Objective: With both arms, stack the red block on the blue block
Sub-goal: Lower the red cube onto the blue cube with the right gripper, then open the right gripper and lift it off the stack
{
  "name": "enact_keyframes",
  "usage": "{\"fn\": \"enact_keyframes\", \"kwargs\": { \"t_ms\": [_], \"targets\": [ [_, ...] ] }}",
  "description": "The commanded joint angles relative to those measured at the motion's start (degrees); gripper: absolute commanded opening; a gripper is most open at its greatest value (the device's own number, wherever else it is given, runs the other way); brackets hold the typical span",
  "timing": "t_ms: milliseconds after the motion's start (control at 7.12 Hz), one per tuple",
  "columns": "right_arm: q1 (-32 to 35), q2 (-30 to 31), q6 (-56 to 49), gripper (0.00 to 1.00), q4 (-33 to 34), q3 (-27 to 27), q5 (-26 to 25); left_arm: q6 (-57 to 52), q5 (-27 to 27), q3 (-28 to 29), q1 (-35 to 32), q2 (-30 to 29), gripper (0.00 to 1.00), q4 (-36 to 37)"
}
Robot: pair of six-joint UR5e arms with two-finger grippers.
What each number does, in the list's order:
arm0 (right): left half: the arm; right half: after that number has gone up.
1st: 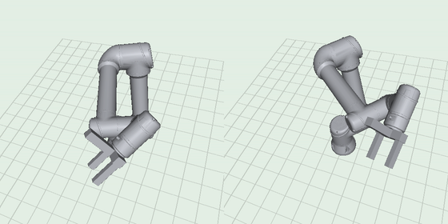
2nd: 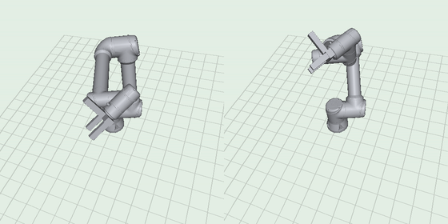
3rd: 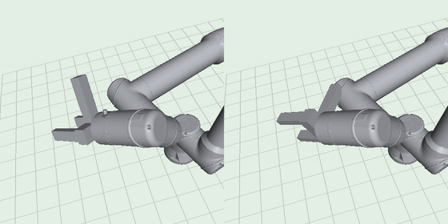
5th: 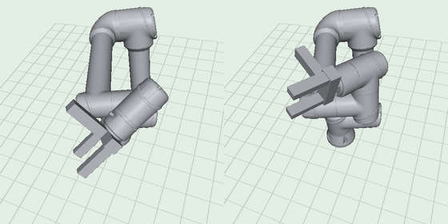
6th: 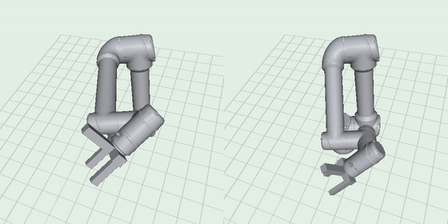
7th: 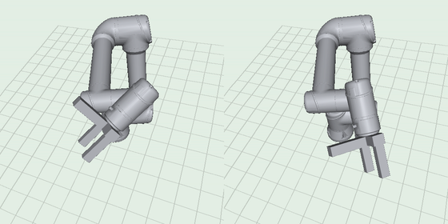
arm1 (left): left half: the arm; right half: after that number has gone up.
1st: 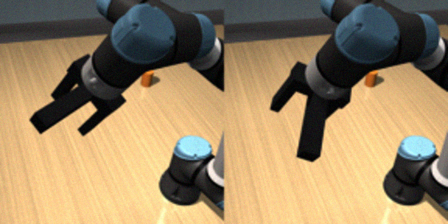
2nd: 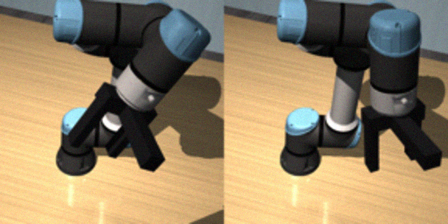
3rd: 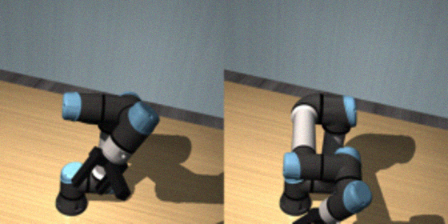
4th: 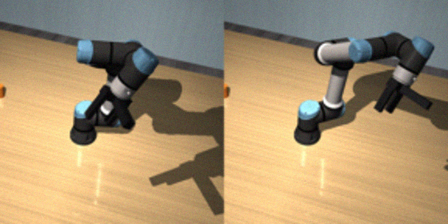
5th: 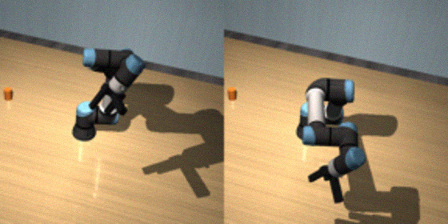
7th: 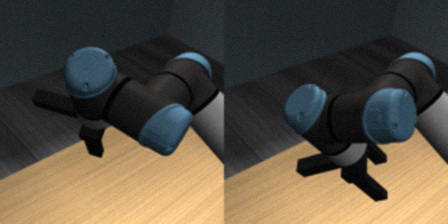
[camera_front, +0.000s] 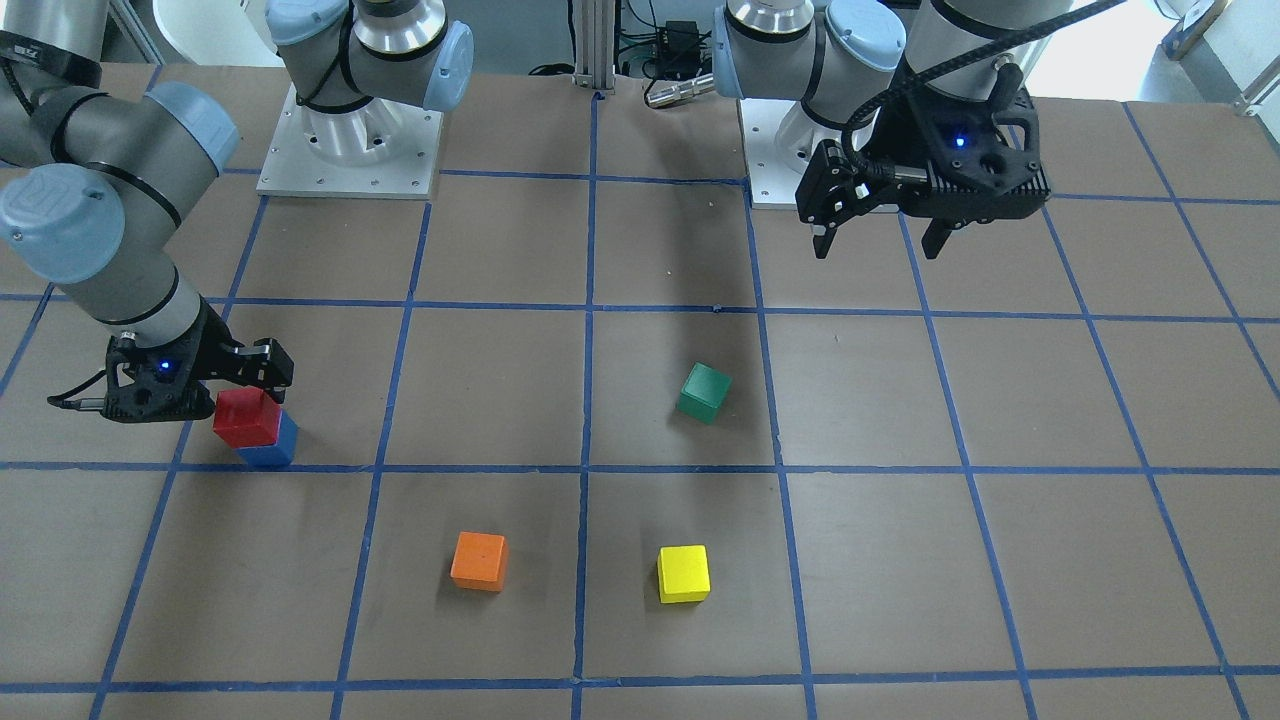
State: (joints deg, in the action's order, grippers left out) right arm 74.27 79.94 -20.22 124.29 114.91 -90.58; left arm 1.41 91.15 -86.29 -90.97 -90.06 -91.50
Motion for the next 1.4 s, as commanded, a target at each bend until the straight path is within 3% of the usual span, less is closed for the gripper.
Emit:
{"fn": "enact_keyframes", "kwargs": {
  "t_ms": [0,140,702,1124,1264],
  "targets": [
    [0.0,0.47,0.0,1.0,-0.45,-0.3,-0.39,0.0,-0.01,-0.02,0.0,-0.03,1.0,0.0],
    [0.0,1.18,0.17,1.0,-2.02,-2.22,-0.47,0.0,-0.01,0.07,0.0,-0.03,1.0,0.0],
    [1.31,6.62,10.51,1.0,-35.53,-21.97,0.49,0.0,-0.01,0.07,0.0,-0.03,1.0,0.0],
    [14.28,6.9,24.58,1.0,-37.72,-23.68,0.23,0.0,0.08,0.07,0.0,-0.03,1.0,0.0],
    [15.11,7.24,23.74,1.0,-37.89,-23.77,0.49,0.0,-0.01,0.07,0.0,-0.03,1.0,0.0]
  ]
}}
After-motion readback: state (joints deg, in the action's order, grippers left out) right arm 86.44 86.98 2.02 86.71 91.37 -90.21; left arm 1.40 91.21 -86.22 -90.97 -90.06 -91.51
